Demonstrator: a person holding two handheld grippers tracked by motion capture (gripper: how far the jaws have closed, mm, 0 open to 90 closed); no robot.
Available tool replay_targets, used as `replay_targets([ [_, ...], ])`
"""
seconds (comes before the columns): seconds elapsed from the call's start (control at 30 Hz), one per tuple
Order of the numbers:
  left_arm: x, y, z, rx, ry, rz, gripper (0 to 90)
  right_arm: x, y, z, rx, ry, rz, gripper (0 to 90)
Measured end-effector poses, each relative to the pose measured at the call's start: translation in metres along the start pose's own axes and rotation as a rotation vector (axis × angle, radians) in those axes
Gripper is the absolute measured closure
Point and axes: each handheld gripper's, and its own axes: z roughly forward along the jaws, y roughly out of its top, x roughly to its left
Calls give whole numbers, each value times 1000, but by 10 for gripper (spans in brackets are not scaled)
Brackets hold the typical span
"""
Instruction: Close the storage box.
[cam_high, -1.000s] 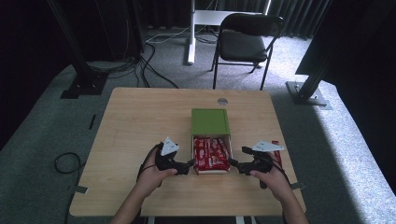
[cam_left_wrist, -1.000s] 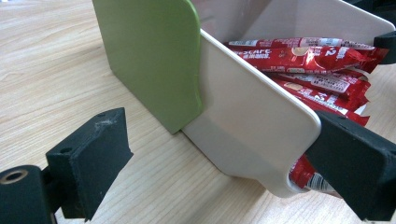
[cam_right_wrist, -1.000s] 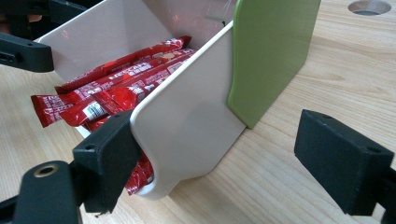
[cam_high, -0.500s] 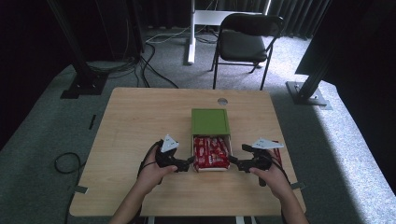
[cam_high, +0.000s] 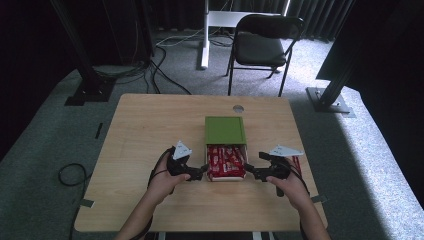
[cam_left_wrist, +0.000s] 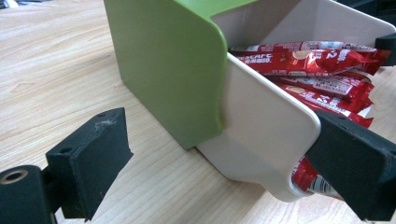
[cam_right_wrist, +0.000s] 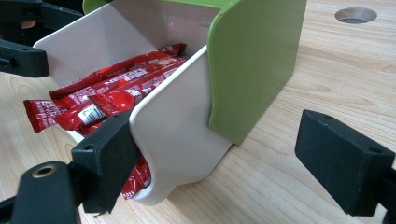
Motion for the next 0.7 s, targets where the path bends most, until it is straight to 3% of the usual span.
replay_targets([
  [0.7, 10, 7, 8, -6, 20, -8, 78, -7, 8, 10, -5, -12, 10, 137],
])
